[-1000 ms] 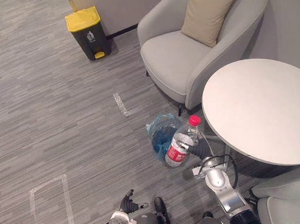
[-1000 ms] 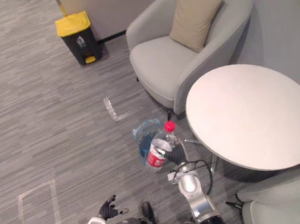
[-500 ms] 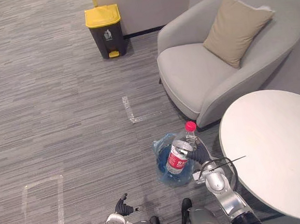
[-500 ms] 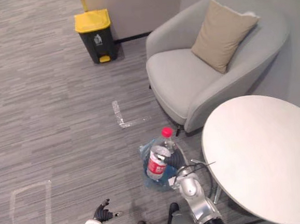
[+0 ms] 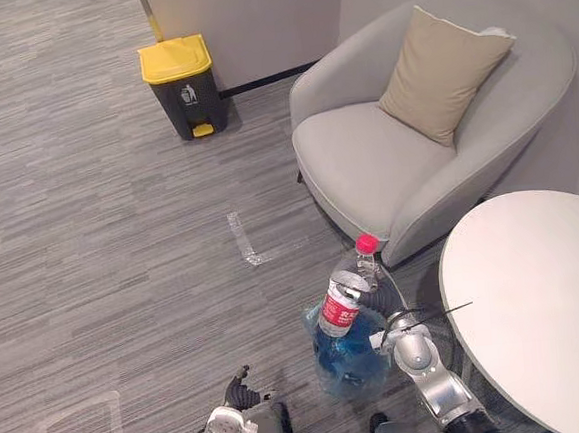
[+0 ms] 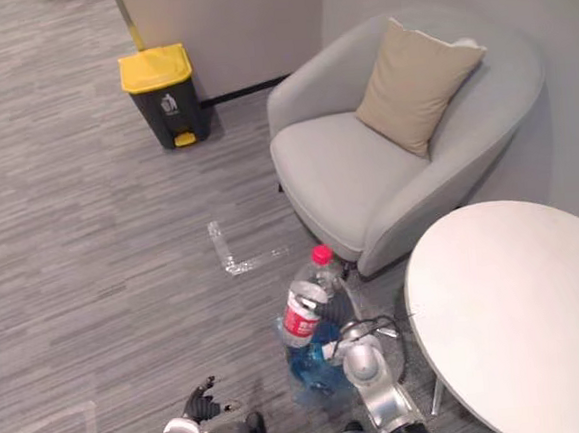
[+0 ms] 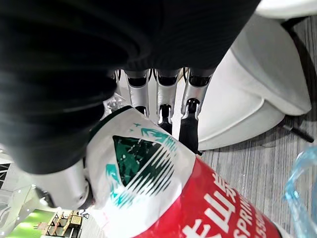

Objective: Gather rubbish on tea table into small bin, then transfer packed bag to large trash can.

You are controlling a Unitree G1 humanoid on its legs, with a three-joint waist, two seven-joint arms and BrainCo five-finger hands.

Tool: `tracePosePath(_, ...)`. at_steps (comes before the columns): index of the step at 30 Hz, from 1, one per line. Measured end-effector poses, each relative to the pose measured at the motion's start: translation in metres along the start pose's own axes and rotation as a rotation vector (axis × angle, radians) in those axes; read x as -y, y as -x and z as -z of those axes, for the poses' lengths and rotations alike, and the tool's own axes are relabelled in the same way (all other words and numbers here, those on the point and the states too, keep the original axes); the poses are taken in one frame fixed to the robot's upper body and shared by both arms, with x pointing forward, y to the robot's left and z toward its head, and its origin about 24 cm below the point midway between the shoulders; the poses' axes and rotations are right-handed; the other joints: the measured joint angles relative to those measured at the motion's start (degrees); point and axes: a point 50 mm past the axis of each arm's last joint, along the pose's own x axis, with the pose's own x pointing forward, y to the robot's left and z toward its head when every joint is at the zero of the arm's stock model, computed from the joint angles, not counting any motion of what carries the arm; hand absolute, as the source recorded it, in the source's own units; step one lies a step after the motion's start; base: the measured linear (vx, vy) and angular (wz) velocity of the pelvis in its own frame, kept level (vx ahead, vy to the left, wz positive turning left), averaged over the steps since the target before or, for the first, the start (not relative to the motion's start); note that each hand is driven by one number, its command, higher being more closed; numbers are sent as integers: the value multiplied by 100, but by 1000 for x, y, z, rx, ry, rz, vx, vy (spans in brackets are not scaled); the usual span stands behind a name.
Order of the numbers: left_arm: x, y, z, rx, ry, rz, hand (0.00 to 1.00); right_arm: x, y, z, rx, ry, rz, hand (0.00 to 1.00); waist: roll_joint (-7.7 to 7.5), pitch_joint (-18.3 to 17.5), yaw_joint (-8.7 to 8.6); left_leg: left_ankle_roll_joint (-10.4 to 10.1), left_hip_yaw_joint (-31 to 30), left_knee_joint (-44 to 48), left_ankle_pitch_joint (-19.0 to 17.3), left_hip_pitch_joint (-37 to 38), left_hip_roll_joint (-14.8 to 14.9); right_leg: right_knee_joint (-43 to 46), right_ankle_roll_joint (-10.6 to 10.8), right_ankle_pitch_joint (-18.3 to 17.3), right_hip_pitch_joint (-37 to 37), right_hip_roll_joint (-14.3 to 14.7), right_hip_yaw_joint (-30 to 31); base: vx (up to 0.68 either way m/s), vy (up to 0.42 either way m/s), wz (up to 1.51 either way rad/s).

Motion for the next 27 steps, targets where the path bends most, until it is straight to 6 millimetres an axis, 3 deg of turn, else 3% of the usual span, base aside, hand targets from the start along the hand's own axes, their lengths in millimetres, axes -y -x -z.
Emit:
tracePosePath(7, -1, -1, -2, 3, 2, -8, 0, -4, -2, 11, -34, 79, -44, 100, 171, 162, -70, -1, 330, -117, 21, -117, 183, 503, 7, 0, -707, 179, 528, -63, -24, -43)
tracePosePath(10, -9, -7, -16, 33, 45, -49, 0, 2, -15, 13, -42, 154, -66, 100, 251, 474, -81, 28, 327, 354, -1, -767, 305, 1008, 6, 0, -1432, 255, 631, -212, -4, -20)
tracePosePath(14, -34, -16, -48, 113, 147, -139, 0, 16, -47, -10, 45, 244, -59, 100, 259, 1145, 2, 95, 319, 875, -132, -1628, 401, 1708, 51, -57, -2430, 262, 703, -319, 23, -11)
tracePosePath(17, -48, -19, -66, 165, 205, -195, 0, 24, -61, -29, 107, 269, -34, 100, 240, 1412, 43, 122, 295, 1148, -125, -2165, 404, 2092, 71, -73, -3034, 219, 711, -235, 15, 2)
tracePosePath(23, -70, -20, -103, 275, 353, -281, 0, 47, -86, -72, 236, 316, 60, 100, 124, 1547, 181, 154, 262, 1378, 81, -3400, 592, 2248, 14, 125, -4171, 196, 448, -151, -2, 4)
tracePosePath(27, -79, -17, -138, 384, 456, -314, 0, 58, -95, -117, 385, 324, 127, 100, 46, 1652, 337, 187, 128, 1358, 318, -4076, 676, 2212, -91, 291, -4719, 196, 165, -34, -17, 13)
